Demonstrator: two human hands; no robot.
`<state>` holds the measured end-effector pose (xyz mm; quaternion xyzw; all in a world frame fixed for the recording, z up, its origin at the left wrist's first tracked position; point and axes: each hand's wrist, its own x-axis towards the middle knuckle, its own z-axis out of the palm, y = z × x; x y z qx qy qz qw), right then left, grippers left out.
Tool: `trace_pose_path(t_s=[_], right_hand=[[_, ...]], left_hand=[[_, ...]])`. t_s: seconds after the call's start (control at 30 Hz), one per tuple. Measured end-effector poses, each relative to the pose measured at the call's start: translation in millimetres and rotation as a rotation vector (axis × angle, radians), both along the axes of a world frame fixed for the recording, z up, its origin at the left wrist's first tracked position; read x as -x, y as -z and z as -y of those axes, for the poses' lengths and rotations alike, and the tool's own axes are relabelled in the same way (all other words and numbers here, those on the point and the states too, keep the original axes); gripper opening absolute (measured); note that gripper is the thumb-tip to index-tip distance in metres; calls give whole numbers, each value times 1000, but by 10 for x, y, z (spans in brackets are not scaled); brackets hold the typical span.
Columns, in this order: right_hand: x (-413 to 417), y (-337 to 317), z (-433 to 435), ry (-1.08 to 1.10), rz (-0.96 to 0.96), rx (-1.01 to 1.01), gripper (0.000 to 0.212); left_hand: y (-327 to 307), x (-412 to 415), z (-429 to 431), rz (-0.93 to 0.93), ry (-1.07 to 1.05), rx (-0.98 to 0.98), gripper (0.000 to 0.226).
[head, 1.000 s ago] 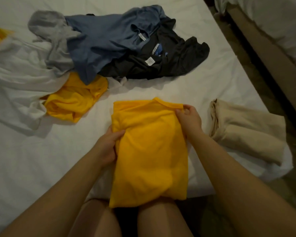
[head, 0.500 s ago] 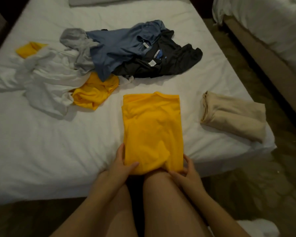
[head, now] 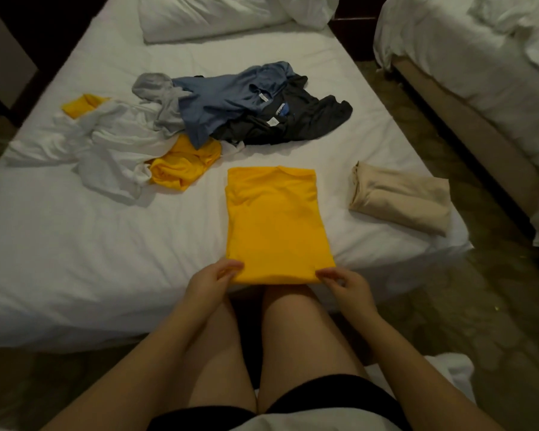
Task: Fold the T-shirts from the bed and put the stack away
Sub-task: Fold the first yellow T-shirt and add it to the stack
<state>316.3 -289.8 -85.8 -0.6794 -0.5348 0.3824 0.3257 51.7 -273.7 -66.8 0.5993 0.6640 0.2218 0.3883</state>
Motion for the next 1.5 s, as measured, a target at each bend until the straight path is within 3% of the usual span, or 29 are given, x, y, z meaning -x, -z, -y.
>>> trace_pose_path(t_s=[0.07, 0.17, 0.23, 0.37, 0.43, 0.5, 0.6, 0.73, 0.8, 0.87, 1.0, 1.23, 1.4, 1.5], right_hand=[[-6, -17, -6, 1, -36, 77, 19], [-20, -60, 20, -56, -77, 165, 36], [-30, -78, 41, -105, 64, 125, 38], [-40, -134, 112, -228, 444, -123, 26], [-85, -100, 153, -231, 515, -238, 26], [-147, -95, 166, -179, 537, -302, 19], [-182, -173, 113, -68, 358, -298, 19], [-26, -373, -86, 64, -54, -270, 9], [70, -446, -292, 172, -219, -187, 3], [145, -480, -567, 279, -253, -175, 6], [272, -389, -1165, 371, -115, -235, 18], [261, -6, -2036, 294, 204, -135, 24], [281, 164, -2287, 283, 391, 23, 32], [288, 156, -2289, 285, 383, 43, 29]], left_hand=[[-64, -3, 11, -45, 58, 9, 33], [-67, 22, -4, -314, 242, 14, 70], [-55, 2, 25, -445, 297, 11, 65], [-26, 0, 104, -425, 269, -186, 43], [-21, 43, 141, -384, 257, -271, 27], [-77, 55, 172, -302, 181, -342, 25], [-184, 12, 156, -26, -70, -307, 10], [-309, -125, -16, 239, -167, -257, 5], [-371, -204, -196, 281, -197, -283, 11], [-384, -280, -426, 233, -224, -346, 16], [-272, -402, -1028, 171, -331, -359, 22], [228, -334, -1992, 30, -376, -322, 32], [425, -328, -2216, -93, -393, -264, 34], [424, -327, -2200, -86, -420, -266, 35]])
